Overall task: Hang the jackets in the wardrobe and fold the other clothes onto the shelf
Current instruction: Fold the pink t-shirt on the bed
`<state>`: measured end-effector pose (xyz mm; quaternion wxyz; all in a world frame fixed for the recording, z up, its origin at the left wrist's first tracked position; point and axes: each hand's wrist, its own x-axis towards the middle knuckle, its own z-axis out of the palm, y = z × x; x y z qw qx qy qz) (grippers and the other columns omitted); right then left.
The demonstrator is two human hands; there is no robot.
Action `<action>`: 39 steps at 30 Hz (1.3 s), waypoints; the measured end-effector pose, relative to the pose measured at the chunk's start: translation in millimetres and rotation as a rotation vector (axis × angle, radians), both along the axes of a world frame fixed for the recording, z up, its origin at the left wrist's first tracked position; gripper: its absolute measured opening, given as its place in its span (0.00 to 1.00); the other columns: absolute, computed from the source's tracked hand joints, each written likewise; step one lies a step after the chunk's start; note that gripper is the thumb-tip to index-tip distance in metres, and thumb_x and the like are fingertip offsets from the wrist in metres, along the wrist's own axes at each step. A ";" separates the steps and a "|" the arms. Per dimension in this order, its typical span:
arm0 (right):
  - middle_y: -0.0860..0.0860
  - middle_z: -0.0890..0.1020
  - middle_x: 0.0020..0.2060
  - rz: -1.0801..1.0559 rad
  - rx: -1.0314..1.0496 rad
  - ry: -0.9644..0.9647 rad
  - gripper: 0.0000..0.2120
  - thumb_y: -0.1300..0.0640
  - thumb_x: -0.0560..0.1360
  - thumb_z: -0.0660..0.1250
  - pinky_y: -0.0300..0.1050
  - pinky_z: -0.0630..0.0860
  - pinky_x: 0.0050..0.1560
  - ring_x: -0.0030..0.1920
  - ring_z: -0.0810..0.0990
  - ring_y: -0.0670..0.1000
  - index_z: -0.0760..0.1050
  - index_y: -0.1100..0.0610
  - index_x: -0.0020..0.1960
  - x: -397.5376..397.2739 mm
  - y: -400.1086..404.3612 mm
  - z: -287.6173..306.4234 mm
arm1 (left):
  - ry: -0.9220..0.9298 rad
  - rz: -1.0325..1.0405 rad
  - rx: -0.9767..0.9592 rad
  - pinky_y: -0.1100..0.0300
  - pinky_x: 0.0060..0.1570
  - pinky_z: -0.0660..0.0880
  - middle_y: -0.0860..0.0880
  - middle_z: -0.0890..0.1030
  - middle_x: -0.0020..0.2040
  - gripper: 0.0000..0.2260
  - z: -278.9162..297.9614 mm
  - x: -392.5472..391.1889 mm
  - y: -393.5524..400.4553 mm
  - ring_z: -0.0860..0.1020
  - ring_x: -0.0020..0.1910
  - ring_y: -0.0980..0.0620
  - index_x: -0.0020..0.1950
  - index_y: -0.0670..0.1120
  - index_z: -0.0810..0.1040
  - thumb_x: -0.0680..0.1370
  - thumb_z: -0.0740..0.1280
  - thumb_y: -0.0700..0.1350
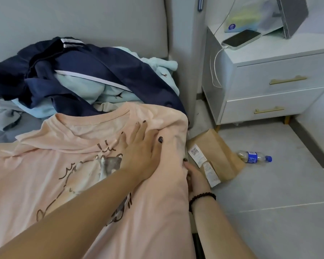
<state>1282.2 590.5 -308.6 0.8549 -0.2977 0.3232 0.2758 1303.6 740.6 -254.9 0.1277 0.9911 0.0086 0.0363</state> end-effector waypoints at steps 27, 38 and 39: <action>0.57 0.85 0.36 -0.183 0.128 0.079 0.04 0.64 0.76 0.65 0.45 0.80 0.29 0.33 0.85 0.53 0.79 0.62 0.47 -12.3 -15.3 26.8 | -0.333 0.336 -0.048 0.51 0.43 0.67 0.44 0.77 0.50 0.06 70.4 125.6 43.0 0.72 0.51 0.42 0.48 0.45 0.74 0.80 0.61 0.46; 0.60 0.82 0.49 -0.291 -0.108 -0.113 0.18 0.75 0.72 0.55 0.49 0.79 0.43 0.47 0.82 0.58 0.75 0.64 0.58 0.0 -14.3 12.5 | -0.078 -0.175 0.107 0.55 0.73 0.35 0.49 0.52 0.80 0.23 2.4 13.5 3.3 0.46 0.79 0.51 0.77 0.55 0.60 0.82 0.50 0.56; 0.57 0.82 0.49 -0.306 -0.258 -0.220 0.19 0.75 0.72 0.55 0.45 0.79 0.42 0.47 0.81 0.56 0.75 0.61 0.55 2.0 -14.9 14.0 | -0.032 -0.168 0.065 0.59 0.73 0.34 0.51 0.51 0.80 0.23 -1.2 11.7 9.5 0.45 0.78 0.54 0.78 0.56 0.58 0.82 0.50 0.57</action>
